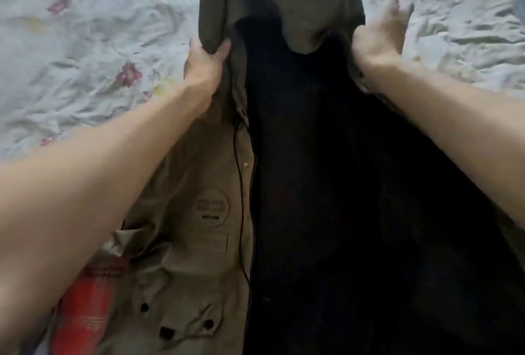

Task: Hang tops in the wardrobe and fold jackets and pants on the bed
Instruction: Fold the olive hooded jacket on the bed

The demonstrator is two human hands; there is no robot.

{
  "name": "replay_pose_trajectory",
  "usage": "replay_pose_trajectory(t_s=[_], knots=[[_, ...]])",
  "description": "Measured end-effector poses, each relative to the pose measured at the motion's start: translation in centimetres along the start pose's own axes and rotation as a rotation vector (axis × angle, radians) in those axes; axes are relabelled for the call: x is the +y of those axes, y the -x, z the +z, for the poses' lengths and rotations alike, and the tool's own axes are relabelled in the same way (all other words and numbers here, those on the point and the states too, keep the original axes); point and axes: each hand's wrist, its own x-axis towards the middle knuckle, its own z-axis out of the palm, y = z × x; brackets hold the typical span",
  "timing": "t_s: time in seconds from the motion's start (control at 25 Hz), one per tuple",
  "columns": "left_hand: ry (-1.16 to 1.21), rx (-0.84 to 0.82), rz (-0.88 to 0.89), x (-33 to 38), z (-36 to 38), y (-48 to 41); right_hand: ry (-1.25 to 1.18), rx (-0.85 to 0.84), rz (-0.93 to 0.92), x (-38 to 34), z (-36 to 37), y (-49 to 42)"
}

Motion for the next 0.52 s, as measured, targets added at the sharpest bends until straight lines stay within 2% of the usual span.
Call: replay_pose_trajectory(t_s=[0.08, 0.12, 0.16, 0.24, 0.28, 0.32, 0.4, 0.48, 0.52], knots=[[-0.257, -0.041, 0.053, -2.5, -2.0, 1.7, 0.007, -0.07, -0.241, 1.1, 1.4, 5.6], [-0.416, -0.057, 0.134, -4.7, -3.0, 3.5, -0.013, -0.165, -0.387, 2.3, 1.9, 10.0], [-0.56, -0.08, 0.223, -7.6, -4.2, 5.8, -0.021, -0.349, -0.479, 3.9, 2.6, 14.8], [-0.699, -0.098, 0.37, -13.6, -7.3, 11.6, 0.019, -0.721, -0.514, 7.1, 3.4, 24.9], [-0.706, -0.079, 0.388, -16.4, -9.2, 14.8, 0.043, -0.815, -0.498, 8.4, 3.2, 29.3], [-0.688, -0.036, 0.359, -19.1, -11.1, 18.2, 0.061, -0.833, -0.495, 9.6, 2.8, 33.0], [-0.651, 0.088, 0.18, -24.2, -14.8, 25.2, 0.068, -0.786, -0.497, 11.7, 0.8, 38.7], [-0.6, 0.146, -0.148, -28.1, -17.6, 31.6, 0.07, -0.784, -0.553, 13.5, -2.4, 43.2], [-0.513, 0.109, -0.349, -29.5, -19.1, 34.1, 0.105, -0.836, -0.613, 14.3, -4.1, 45.7]])
